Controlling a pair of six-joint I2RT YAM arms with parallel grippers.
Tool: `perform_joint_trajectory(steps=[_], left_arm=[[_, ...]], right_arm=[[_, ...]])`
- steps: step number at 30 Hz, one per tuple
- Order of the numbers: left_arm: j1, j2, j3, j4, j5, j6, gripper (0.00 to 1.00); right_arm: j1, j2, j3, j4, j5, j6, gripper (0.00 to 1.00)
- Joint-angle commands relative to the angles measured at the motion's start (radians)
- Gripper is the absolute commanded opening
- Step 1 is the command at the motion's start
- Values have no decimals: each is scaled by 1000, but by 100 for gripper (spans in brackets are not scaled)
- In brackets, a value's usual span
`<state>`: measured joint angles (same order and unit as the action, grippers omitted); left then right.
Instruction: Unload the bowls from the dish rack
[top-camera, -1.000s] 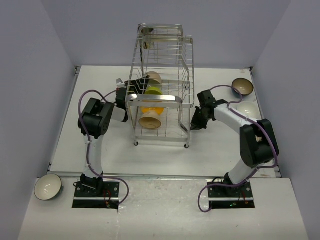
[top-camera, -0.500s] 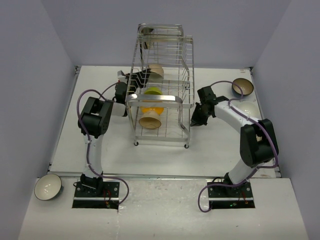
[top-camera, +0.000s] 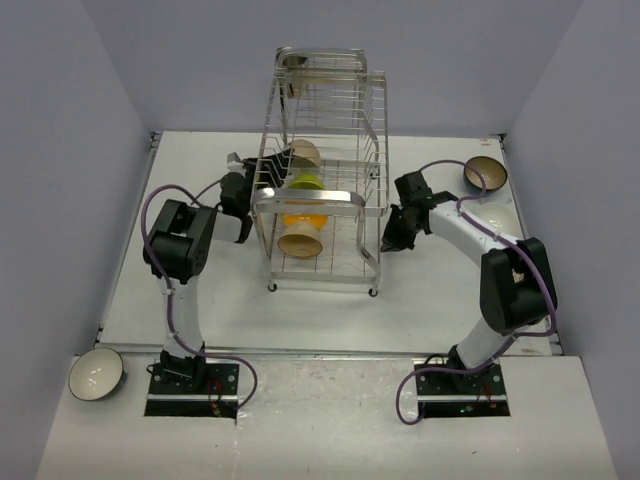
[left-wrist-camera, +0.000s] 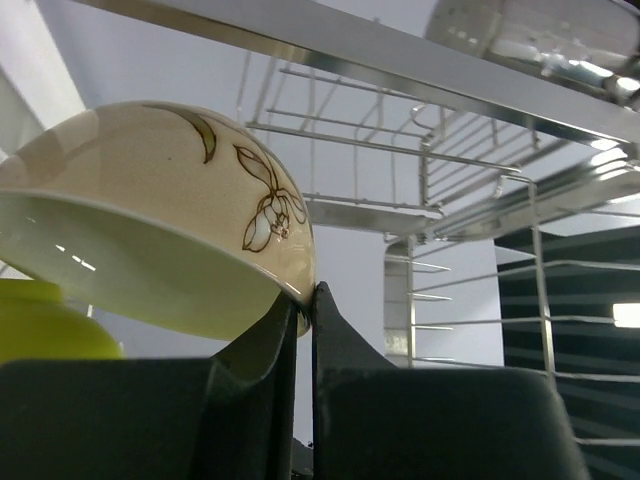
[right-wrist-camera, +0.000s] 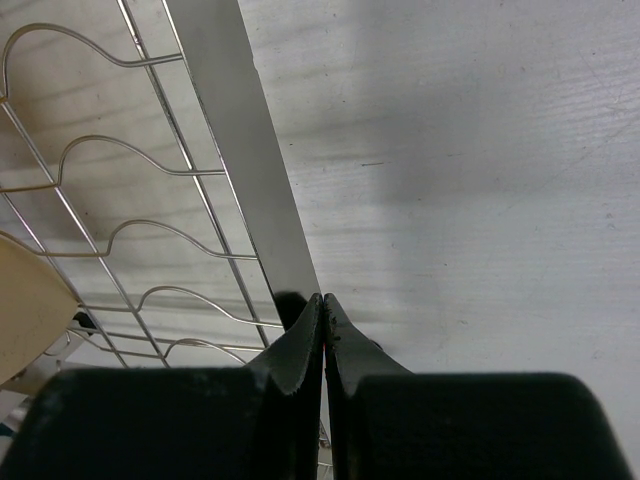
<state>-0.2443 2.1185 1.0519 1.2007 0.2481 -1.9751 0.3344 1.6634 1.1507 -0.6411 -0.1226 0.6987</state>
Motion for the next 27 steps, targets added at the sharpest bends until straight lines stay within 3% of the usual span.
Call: perform_joint_trajectory(steps=[1,8,17,21,22,23,25,26,27], left_arm=[[26,-138,-1,362,46,-8,0],[75,-235,-75,304,100,19,0],[194,-396,-174,70,227,145,0],[285,-485,-139,-250,304,293,0],[299,-497,-116,-338,318,391,0],[315,-511,-55,-516,325,438,0],[352,-511,15,-704,327,596,0],[362,-488,121,-925,323,651,0],[378,-477,164,-999,300,703,0]], right_arm=[[6,-11,35,11,-22,-16,0],[-17,-44,53,1,-11,-24,0],[-52,-96,161,-49,6,-42,0],[-80,-117,230,-97,-9,-45,0],[-95,-119,245,-104,-17,-45,1],[-104,-120,273,-120,-28,-44,2],[-127,-125,302,-129,-61,-36,4],[-132,-128,331,-137,-74,-31,4],[-141,-129,349,-143,-92,-30,5]])
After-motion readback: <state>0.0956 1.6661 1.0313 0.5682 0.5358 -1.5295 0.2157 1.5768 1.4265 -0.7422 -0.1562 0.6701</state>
